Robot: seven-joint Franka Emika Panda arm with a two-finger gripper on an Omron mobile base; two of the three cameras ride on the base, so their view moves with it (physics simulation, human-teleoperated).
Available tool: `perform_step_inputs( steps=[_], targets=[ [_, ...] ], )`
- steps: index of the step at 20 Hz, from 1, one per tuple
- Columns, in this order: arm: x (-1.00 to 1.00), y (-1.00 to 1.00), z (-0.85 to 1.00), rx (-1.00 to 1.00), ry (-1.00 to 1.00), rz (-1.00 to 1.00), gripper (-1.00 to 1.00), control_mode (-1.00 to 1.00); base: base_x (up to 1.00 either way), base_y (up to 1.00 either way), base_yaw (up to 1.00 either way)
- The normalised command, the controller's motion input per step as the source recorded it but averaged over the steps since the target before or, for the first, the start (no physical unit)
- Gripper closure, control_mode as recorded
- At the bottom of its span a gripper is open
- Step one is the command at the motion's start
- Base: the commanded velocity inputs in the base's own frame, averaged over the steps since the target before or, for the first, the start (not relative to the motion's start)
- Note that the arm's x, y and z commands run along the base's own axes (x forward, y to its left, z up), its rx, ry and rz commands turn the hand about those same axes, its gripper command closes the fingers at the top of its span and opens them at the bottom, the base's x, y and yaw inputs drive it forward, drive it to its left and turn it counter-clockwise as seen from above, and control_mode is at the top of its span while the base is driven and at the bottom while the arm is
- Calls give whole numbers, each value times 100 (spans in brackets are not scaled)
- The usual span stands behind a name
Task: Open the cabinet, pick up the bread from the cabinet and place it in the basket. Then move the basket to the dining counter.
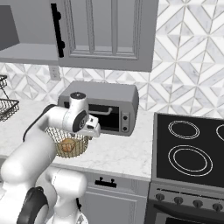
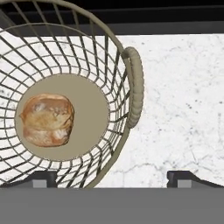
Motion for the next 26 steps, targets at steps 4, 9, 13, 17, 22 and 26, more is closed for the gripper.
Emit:
perform_step_inputs(
  steps=[4,9,13,17,22,26],
  targets=[
    [25,0,0,0,0,0,-100,-100,0,0,0],
    [31,0,-7,0,0,0,-100,-100,0,0,0],
    [27,0,-24,0,0,0,-100,-100,0,0,0],
    [10,0,-28,0,0,0,-100,-100,0,0,0],
    [5,0,-28,0,0,0,-100,-100,0,0,0],
    [1,2,-29,0,0,0,-100,-100,0,0,0]
  ],
)
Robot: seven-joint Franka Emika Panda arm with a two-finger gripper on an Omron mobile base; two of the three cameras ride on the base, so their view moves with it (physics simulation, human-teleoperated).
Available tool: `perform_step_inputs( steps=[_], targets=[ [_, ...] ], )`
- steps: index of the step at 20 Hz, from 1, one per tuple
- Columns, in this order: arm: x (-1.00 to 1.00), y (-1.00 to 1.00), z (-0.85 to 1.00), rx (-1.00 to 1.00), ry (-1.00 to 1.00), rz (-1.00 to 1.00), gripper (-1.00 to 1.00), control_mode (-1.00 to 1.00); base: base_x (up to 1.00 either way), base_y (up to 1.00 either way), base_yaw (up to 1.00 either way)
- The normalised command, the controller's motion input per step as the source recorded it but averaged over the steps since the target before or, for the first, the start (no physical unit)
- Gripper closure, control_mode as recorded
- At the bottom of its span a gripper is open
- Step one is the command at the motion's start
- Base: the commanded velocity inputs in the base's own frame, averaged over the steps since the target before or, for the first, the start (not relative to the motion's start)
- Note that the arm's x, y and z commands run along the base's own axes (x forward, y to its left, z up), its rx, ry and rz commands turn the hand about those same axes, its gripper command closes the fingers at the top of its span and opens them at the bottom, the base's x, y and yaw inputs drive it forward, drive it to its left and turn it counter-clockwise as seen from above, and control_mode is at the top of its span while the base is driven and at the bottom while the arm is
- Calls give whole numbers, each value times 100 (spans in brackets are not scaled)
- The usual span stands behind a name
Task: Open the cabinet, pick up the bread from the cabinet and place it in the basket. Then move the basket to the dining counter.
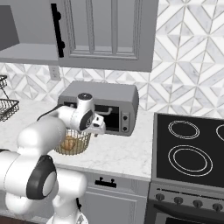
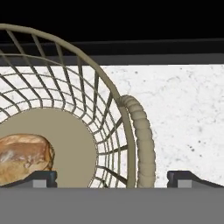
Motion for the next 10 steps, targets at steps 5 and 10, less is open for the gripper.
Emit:
perform_step_inputs(
  steps=[5,10],
  targets=[
    [0,15,-27,0,4,0,100,-100,0,0,0],
    [-4,21,-4,0,1,0,100,-100,0,0,0]
  ],
)
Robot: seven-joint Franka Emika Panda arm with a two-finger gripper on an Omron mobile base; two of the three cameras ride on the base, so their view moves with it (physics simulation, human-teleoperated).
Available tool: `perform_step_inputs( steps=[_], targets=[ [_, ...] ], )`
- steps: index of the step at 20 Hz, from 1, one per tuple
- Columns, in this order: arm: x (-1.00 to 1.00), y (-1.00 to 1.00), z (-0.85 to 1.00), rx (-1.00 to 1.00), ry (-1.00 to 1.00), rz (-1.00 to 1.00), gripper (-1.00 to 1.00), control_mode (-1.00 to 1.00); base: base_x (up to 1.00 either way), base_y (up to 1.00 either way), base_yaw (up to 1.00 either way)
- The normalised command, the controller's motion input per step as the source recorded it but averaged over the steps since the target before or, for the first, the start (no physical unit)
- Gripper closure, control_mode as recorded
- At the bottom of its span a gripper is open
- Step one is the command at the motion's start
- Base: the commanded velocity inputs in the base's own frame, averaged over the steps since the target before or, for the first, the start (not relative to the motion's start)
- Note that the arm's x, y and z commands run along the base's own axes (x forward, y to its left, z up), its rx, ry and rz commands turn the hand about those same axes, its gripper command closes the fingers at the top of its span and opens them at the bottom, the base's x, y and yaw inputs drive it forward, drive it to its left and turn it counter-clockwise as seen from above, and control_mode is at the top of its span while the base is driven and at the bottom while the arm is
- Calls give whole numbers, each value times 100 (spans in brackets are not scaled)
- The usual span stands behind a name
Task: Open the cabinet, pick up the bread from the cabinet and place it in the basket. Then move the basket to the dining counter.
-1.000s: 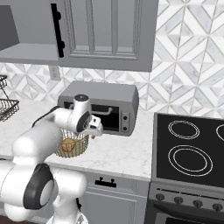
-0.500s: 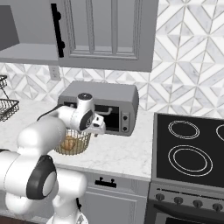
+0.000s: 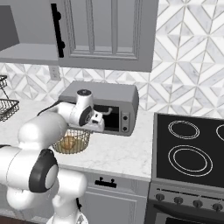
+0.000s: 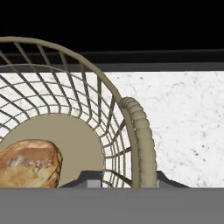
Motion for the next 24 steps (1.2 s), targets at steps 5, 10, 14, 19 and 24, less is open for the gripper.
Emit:
perform_step_inputs(
  steps=[5,10,14,19,24],
  targets=[
    [-33,3,1,0,0,0,100,-100,0,0,0],
    [-43,0,37,0,-8,0,100,-100,0,0,0],
    [-53,0,62,0,-9,0,100,-100,0,0,0],
    [-32,-1,62,0,-11,0,100,-100,0,0,0],
    [-2,-8,21,-2,0,-11,100,-100,0,0,0]
  ],
)
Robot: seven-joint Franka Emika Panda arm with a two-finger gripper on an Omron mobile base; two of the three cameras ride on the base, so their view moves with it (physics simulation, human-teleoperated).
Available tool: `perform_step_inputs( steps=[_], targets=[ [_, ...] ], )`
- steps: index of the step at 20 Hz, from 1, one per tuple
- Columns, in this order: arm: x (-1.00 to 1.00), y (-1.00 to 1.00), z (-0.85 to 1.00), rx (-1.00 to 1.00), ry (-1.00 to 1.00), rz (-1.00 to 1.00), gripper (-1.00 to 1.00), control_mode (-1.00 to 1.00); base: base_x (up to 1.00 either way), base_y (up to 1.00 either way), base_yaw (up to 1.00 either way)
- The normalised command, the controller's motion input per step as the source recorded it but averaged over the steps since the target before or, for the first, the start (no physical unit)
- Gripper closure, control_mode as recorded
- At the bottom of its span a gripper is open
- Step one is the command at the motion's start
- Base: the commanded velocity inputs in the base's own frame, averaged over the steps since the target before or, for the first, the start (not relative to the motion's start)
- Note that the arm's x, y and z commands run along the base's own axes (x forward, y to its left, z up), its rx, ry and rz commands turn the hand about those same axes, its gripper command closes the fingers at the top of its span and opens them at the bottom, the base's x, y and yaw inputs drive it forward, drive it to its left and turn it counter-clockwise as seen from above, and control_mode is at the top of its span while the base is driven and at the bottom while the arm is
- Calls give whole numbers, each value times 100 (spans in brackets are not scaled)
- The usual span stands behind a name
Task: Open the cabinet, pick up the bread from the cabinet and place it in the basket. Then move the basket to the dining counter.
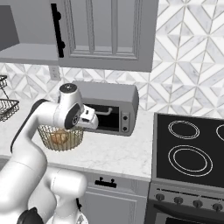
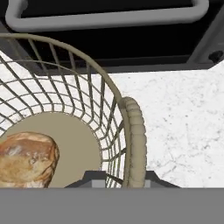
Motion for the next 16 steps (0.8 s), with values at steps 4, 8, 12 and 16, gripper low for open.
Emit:
perform_step_inputs(
  steps=[4,8,12,16],
  targets=[
    [0,-32,55,0,9,-12,100,-100,0,0,0],
    [-7,-6,75,0,5,-3,100,-100,0,0,0],
    [-19,-7,69,0,0,0,100,-100,0,0,0],
    [-16,-3,65,1,-1,0,100,-100,0,0,0]
  ],
)
